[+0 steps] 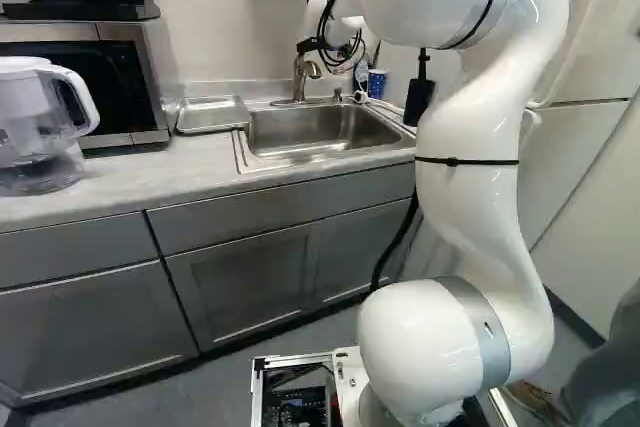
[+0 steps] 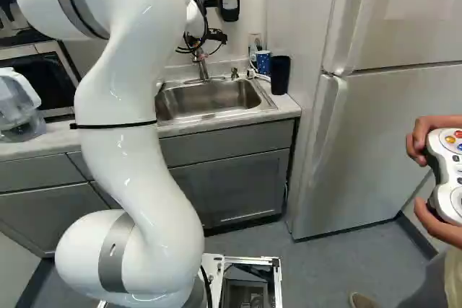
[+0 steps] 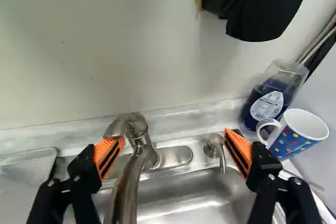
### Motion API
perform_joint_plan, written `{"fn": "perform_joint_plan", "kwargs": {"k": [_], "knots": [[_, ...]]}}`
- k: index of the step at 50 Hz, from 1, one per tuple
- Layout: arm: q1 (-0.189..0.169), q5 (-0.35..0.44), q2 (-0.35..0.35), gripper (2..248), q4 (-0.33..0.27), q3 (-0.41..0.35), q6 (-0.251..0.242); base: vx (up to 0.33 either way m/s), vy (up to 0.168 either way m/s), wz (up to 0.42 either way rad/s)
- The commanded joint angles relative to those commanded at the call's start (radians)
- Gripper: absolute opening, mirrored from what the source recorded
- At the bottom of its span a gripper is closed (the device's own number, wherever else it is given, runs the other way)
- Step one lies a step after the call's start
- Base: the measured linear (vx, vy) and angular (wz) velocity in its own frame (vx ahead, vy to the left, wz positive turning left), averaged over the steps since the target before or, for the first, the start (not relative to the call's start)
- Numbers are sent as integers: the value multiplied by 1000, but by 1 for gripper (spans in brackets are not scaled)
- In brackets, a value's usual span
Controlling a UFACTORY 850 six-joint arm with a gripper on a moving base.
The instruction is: Rinse the cup and place it in the tray
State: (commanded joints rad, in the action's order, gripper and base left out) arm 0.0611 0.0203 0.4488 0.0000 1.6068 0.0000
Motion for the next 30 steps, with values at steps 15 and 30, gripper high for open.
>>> {"fn": "perform_joint_plan", "kwargs": {"k": [15, 30], "knots": [[-2, 37, 0, 247, 0, 0, 0, 0, 0, 0], [-4, 74, 4, 247, 0, 5, 0, 0, 0, 0]]}}
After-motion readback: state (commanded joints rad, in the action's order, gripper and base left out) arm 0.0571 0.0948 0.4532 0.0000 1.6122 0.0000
